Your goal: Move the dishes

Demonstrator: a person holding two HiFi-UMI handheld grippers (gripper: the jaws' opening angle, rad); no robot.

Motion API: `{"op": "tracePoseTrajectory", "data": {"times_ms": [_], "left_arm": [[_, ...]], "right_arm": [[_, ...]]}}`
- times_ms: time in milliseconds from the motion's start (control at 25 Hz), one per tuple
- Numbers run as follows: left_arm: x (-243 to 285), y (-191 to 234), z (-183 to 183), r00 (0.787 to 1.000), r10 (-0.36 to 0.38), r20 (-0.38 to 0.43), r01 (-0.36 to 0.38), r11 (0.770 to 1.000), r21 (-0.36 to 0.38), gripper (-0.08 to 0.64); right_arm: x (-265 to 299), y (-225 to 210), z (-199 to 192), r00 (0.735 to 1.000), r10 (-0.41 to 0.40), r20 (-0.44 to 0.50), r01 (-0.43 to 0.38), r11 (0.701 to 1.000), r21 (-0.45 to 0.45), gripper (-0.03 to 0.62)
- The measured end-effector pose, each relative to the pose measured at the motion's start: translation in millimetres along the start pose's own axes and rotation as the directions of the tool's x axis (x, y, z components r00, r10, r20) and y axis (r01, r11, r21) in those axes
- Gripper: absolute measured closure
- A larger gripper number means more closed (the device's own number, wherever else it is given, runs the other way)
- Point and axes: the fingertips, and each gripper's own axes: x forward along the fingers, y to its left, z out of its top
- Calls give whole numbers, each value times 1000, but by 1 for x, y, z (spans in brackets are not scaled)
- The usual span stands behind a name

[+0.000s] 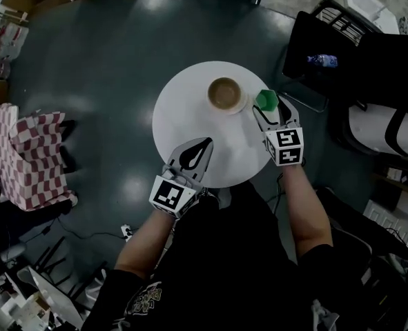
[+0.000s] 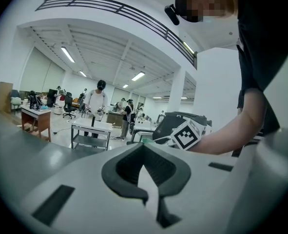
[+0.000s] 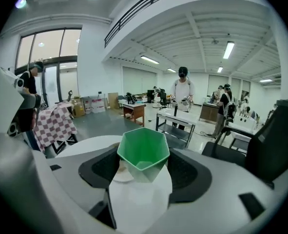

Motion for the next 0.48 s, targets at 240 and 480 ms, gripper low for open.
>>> {"op": "tracePoseTrajectory", "data": {"times_ms": [240, 480], "left_arm": [[15, -10, -7, 998, -46, -34, 46, 999, 10, 555], [26, -7, -11, 999, -31, -36, 31, 999, -9, 555]], "right_arm": [[-8, -18, -42, 998, -44, -51, 47, 997, 63, 281], [4, -23, -67, 996, -42, -84, 50, 994, 97, 279]]}}
